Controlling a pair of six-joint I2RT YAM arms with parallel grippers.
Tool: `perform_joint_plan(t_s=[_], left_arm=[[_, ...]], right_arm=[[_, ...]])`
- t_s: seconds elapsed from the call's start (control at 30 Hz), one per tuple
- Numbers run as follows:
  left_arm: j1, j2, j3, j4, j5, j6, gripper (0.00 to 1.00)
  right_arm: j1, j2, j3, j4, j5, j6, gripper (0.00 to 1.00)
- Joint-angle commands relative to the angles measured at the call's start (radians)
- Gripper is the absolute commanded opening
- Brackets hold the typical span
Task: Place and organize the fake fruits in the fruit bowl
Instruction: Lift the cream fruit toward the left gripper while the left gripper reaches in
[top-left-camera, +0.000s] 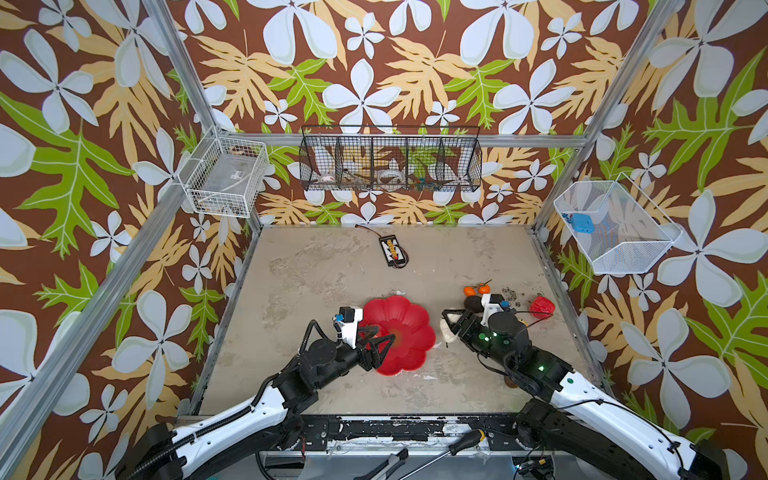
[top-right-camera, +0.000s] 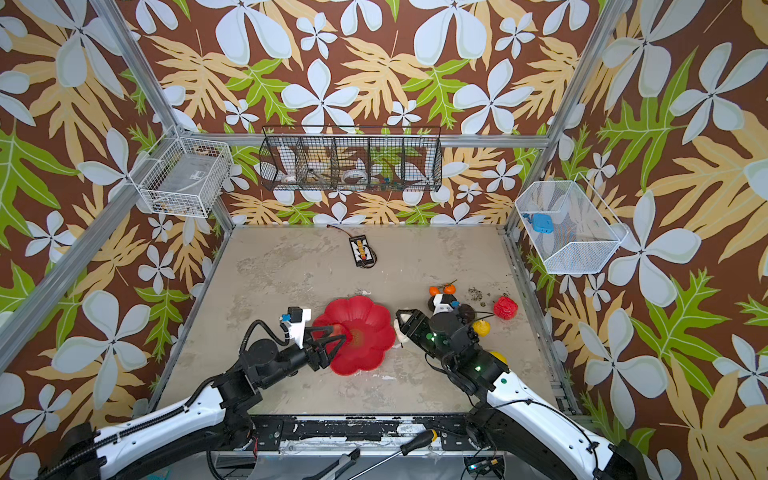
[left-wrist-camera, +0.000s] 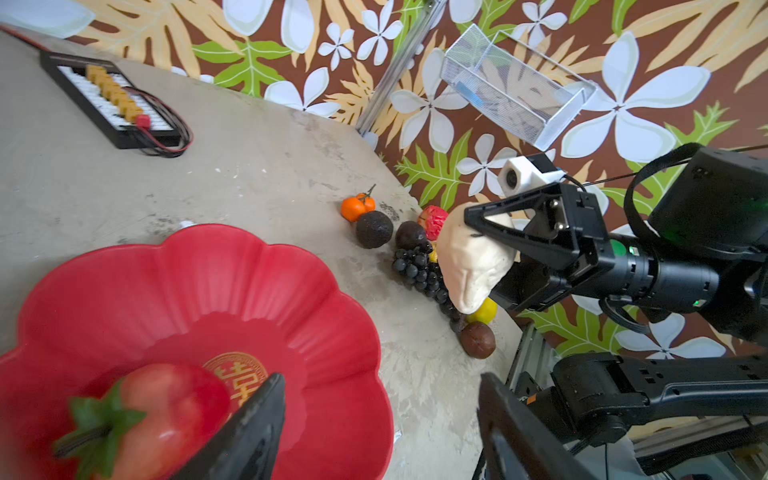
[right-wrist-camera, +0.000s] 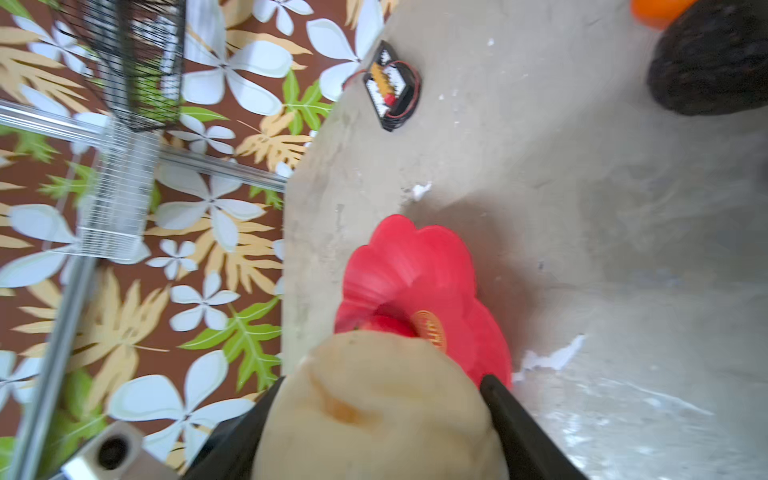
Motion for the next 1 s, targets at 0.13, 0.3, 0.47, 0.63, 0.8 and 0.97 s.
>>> perform_joint_plan(t_s=[0.13, 0.3, 0.47, 0.63, 0.8, 0.97], left_arm=[[-0.155, 0.179, 0.052, 0.327, -0.069, 0.090, 0.72], [-0.190, 0.306, 0.069, 0.448, -0.077, 0.115, 0.63], [-0.207, 0.411, 0.071, 0.587, -0.072, 0.125, 0.52], [-0.226, 0.471, 0.104, 0.614, -0.067, 0.134, 0.46], [-0.235, 0.504, 0.128, 0.610, -0.066, 0.136, 0.38], [-0.238, 0.529, 0.139, 0.611, -0.073, 0.135, 0.35]], right_arm=[[0.039, -0.007, -0.032, 0.222, 0.044, 0.217, 0.67], [0.042, -0.032, -0.041, 0.258, 0.045, 0.255, 0.67], [0.063, -0.060, -0.063, 0.285, 0.049, 0.290, 0.67], [0.084, -0.082, -0.071, 0.291, 0.066, 0.299, 0.67], [0.093, -0.094, -0.077, 0.297, 0.064, 0.302, 0.67], [0.099, -0.102, -0.087, 0.314, 0.057, 0.307, 0.67]])
